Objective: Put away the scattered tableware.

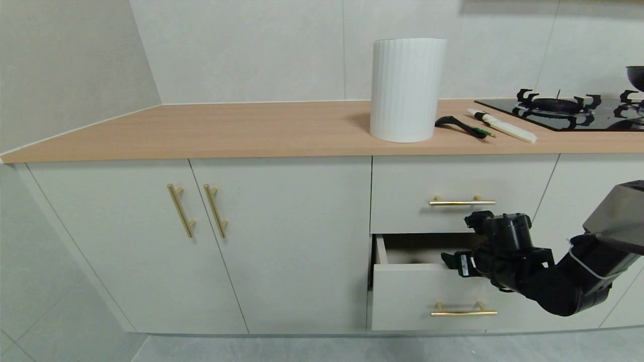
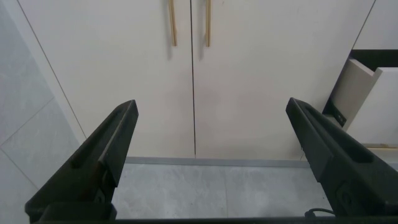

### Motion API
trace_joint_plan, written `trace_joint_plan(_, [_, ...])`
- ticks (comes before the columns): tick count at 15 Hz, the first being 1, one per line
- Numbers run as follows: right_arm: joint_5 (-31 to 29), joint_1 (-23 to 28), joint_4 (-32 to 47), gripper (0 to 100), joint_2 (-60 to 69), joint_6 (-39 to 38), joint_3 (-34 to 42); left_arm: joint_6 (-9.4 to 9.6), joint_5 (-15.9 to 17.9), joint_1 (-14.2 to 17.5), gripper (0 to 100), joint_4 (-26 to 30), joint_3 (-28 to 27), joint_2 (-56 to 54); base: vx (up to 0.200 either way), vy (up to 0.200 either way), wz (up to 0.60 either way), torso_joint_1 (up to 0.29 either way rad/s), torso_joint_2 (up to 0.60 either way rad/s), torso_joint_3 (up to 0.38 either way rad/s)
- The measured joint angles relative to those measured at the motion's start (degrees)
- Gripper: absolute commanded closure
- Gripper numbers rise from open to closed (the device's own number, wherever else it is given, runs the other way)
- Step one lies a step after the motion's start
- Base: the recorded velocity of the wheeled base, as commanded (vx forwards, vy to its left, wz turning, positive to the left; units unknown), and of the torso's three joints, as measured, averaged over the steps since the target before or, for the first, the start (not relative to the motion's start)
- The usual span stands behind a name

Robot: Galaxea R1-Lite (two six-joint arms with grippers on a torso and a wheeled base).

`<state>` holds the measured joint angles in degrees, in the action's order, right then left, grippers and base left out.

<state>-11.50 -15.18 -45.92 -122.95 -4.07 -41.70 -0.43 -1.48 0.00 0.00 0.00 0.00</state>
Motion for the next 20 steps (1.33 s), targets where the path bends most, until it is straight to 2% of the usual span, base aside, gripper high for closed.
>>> trace_joint_plan(8, [2.46,0.18,10.26,0,4.13,0.22,-0.02,0.0,0.0,0.0,0,0.0,0.0,0.0,0.0,0.0,0.0,0.0,0.0,0.0])
trace_joint_plan(12, [5.64,0.18,21.81,0,8.59,0.57,-0.41,0.0,0.0,0.0,0,0.0,0.0,0.0,0.0,0.0,0.0,0.0,0.0,0.0])
trace_joint_plan(20, [6.66,-0.23,35.28,0,14.03,7.68,-0.38,0.0,0.0,0.0,0,0.0,0.0,0.0,0.0,0.0,0.0,0.0,0.0,0.0])
